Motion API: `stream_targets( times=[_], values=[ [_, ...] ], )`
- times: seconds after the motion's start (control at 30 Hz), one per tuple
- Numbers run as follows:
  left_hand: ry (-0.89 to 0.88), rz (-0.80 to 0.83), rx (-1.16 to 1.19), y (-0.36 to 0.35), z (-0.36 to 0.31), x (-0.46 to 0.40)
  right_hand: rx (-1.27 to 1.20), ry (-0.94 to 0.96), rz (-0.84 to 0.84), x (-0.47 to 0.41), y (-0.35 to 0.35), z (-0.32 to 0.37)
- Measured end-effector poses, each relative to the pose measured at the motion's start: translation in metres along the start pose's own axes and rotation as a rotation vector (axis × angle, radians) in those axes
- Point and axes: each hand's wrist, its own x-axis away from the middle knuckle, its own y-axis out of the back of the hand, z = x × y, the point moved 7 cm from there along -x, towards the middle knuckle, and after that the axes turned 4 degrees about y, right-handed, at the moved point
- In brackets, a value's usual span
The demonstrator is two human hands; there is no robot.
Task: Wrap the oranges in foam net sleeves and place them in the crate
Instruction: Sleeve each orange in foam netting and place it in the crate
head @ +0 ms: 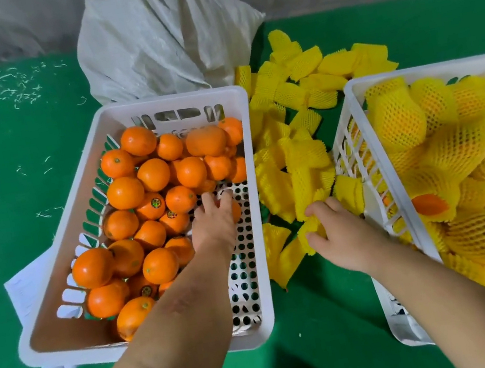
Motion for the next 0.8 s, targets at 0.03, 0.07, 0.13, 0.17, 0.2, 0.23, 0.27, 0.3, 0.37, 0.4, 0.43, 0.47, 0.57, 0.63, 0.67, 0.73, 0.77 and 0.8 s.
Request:
stream_targets(
  times=[0.03,0.07,0.13,0.17,0.2,0.23,0.27,0.3,0.37,0.4,0.43,0.47,0.57,0.63,0.67,0.73,0.77,0.8],
  values=[
    [0.048,0.01,0.053,-0.002,0.007,0.0,-0.023,0.005,-0.016,0.001,0.002,0.002],
    [0.095,0.019,0.117,-0.003,0.015,-0.002,-0.04,0.009,-0.031,0.002,0.004,0.003],
    [0.152,0.13,0.26,-0.004,0.019,-0.001,-0.096,0.029,-0.082,0.005,0.008,0.006],
    [0.135,0.19,0.34,-0.001,0.017,-0.001,-0.132,0.05,-0.114,0.006,0.012,0.009],
    [0.116,0.212,0.456,0.007,0.016,0.001,-0.156,0.075,-0.15,0.008,0.016,0.012],
    [0.129,0.168,0.588,0.017,0.019,0.001,-0.178,0.092,-0.187,0.011,0.02,0.014],
    [0.161,0.123,0.721,0.034,0.02,0.003,-0.198,0.103,-0.227,0.014,0.026,0.015],
    [0.175,0.057,0.84,0.055,0.021,0.006,-0.223,0.103,-0.274,0.018,0.032,0.015],
    [0.113,-0.105,1.054,0.097,0.016,0.021,-0.313,0.112,-0.39,0.031,0.049,0.016],
    [0.048,-0.142,1.178,0.117,0.008,0.035,-0.389,0.132,-0.457,0.039,0.059,0.016],
    [-0.042,-0.144,1.297,0.133,-0.005,0.049,-0.475,0.147,-0.523,0.047,0.069,0.014],
    [-0.15,-0.087,1.383,0.144,-0.021,0.066,-0.494,0.155,-0.581,0.056,0.079,0.011],
    [-0.433,0.232,1.438,0.14,-0.07,0.119,-0.228,0.158,-0.624,0.078,0.093,0.008],
    [-0.551,0.339,1.357,0.127,-0.087,0.145,-0.133,0.087,-0.563,0.088,0.088,0.005],
    [-0.594,0.358,1.303,0.122,-0.092,0.15,-0.114,0.073,-0.542,0.092,0.084,0.005],
    [-0.655,0.418,1.203,0.119,-0.098,0.154,-0.03,0.093,-0.54,0.092,0.08,0.006],
    [-0.669,0.459,1.148,0.118,-0.099,0.155,0.003,0.101,-0.528,0.09,0.079,0.006],
    [-0.685,0.506,1.083,0.117,-0.101,0.156,0.019,0.112,-0.522,0.089,0.079,0.007]
  ],
)
